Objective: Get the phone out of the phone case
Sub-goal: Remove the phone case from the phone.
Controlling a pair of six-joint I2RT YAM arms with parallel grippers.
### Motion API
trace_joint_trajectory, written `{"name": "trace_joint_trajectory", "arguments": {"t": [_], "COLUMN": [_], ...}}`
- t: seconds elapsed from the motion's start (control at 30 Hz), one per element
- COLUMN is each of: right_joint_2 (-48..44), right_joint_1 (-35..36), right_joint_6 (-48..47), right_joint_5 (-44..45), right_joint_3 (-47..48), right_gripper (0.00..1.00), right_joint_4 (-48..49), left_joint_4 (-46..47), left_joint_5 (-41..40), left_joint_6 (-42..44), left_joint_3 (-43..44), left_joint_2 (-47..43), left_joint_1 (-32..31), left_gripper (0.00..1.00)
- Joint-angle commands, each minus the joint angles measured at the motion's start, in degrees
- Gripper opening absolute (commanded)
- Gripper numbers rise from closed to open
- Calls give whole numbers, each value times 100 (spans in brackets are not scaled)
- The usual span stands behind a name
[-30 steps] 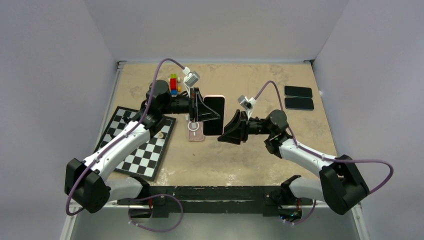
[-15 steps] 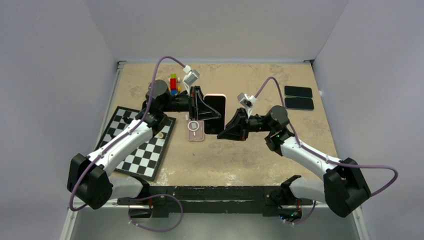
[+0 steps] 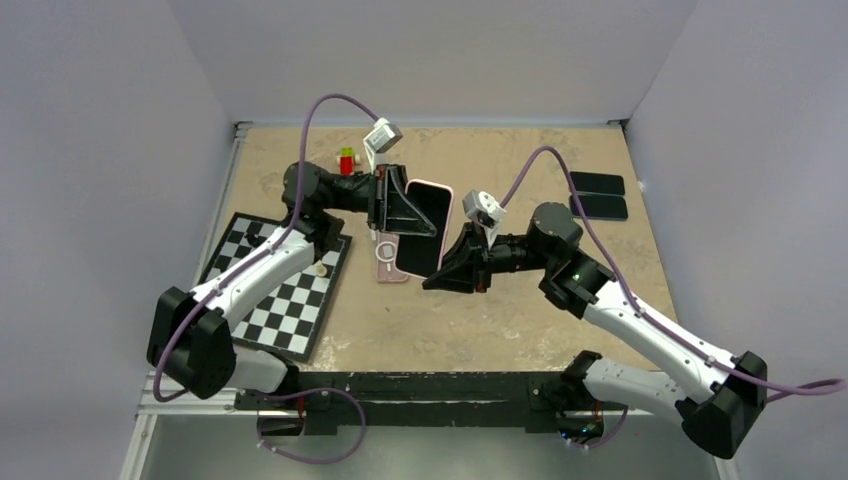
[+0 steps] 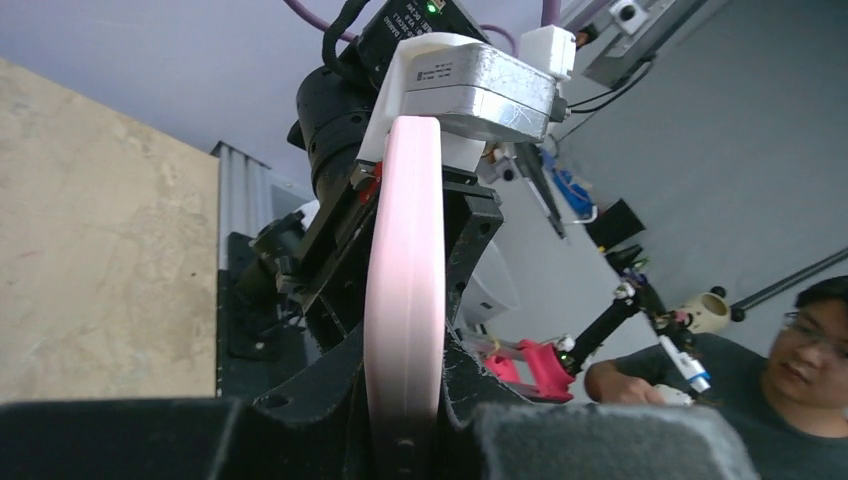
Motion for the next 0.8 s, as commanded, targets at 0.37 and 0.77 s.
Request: {"name": "trace_joint_trajectory", "arguments": {"t": [0.37, 0.77], "right_joint_2": [200, 48], "right_joint_1": [324, 333], "right_joint_6": [-2712, -2490], "right_joint_5": [1377, 3940], "right_joint_3": [1750, 1488], "right_gripper": [0, 0], "right_joint_4": [-106, 421], "left_joint_4": [1666, 941], "left_joint_5": [-480, -647], "left_joint_6": [-2678, -2240], "left_joint_3": [-399, -448], "left_joint_2": [361, -121], "left_joint_1": [-189, -249], "left_gripper": [0, 0]}}
